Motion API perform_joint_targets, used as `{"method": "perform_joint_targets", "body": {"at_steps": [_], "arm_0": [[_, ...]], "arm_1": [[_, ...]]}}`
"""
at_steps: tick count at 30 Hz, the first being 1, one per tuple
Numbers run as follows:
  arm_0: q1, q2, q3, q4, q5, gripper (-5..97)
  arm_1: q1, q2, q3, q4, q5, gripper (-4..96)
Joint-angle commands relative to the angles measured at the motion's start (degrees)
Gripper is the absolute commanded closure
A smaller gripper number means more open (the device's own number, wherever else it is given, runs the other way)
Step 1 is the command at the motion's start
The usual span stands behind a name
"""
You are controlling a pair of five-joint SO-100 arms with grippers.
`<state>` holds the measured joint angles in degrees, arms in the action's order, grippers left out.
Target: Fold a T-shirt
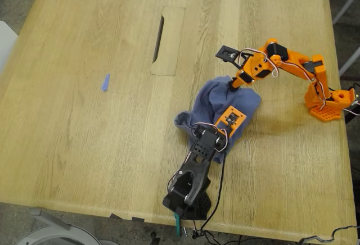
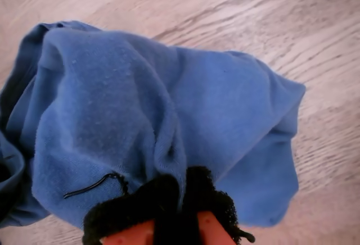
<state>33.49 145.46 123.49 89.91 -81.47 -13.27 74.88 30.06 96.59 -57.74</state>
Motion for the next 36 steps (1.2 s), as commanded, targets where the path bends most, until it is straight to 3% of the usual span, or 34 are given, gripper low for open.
{"method": "perform_joint_targets", "body": {"at_steps": [1,10,16,36], "arm_0": [[2.55,1.85,0.00,1.23,-1.14,92],[6.42,2.55,2.55,4.22,-2.11,92],[10.55,2.81,4.31,3.43,-2.81,92],[23.91,-0.79,9.67,-15.91,-5.54,92]], "arm_1": [[-1.05,5.45,2.81,0.09,1.05,91.3],[-3.96,20.74,28.48,0.09,6.24,91.3],[-2.90,28.74,41.84,-0.26,6.33,91.3],[-9.14,48.69,85.08,-9.93,12.39,91.3]]}}
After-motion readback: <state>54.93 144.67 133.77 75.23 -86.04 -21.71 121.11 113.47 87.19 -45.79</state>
